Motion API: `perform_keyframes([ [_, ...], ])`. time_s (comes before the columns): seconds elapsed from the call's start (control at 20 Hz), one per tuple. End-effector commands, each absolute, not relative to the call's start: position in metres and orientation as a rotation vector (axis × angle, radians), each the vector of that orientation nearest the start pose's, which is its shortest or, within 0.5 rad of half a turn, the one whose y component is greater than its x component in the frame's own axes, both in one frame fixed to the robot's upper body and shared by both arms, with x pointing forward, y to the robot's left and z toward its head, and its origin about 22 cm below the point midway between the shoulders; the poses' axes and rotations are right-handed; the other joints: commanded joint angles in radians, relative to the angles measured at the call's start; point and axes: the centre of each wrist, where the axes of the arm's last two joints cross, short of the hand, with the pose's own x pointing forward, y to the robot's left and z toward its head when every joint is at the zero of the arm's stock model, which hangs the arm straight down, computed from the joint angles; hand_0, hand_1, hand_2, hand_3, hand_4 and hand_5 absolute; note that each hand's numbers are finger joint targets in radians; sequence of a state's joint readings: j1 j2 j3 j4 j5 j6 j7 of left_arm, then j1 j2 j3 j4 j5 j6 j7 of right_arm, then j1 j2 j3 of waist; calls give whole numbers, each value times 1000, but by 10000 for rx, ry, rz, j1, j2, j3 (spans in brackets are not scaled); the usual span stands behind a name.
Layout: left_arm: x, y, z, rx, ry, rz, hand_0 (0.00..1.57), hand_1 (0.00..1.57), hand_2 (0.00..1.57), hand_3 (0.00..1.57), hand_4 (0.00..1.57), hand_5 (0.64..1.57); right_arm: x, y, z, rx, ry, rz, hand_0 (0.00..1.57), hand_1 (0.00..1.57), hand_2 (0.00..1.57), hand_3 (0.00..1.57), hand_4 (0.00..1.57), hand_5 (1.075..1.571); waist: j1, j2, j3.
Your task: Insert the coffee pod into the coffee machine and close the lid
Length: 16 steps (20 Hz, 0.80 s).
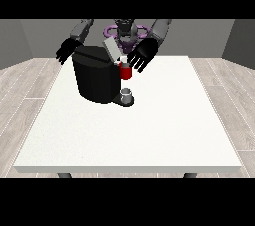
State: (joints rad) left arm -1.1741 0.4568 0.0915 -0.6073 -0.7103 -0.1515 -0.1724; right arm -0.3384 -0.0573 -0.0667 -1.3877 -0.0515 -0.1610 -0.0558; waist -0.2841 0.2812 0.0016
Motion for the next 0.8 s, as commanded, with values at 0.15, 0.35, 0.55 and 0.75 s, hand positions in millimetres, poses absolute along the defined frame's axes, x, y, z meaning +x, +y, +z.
perform_keyframes([
  [0.15, 462, 258, 225, 7405, -15809, -11236, 0, 0, 0, 0, 0, 1571, 315, -218, 24, -986, -16988, -1035, 0, 0, 0, 0, 465, 1571, 389, -420, -10],
  [0.35, 461, 271, 231, 7607, -15950, -10878, 0, 0, 0, 0, 0, 1571, 308, -225, 17, -851, -17018, -1098, 0, 0, 0, 0, 419, 1571, 158, -352, -11],
  [0.55, 462, 252, 219, 7503, -15799, -11113, 0, 0, 0, 0, 0, 1571, 310, -222, 16, -1250, -16719, -984, 0, 0, 0, 0, 360, 1571, 371, -764, -14],
  [0.75, 460, 246, 196, 7139, -15807, -10824, 0, 0, 0, 0, 0, 1571, 304, -233, 5, -1333, -16373, -1144, 0, 0, 0, 0, 387, 1571, 465, -970, -14],
])
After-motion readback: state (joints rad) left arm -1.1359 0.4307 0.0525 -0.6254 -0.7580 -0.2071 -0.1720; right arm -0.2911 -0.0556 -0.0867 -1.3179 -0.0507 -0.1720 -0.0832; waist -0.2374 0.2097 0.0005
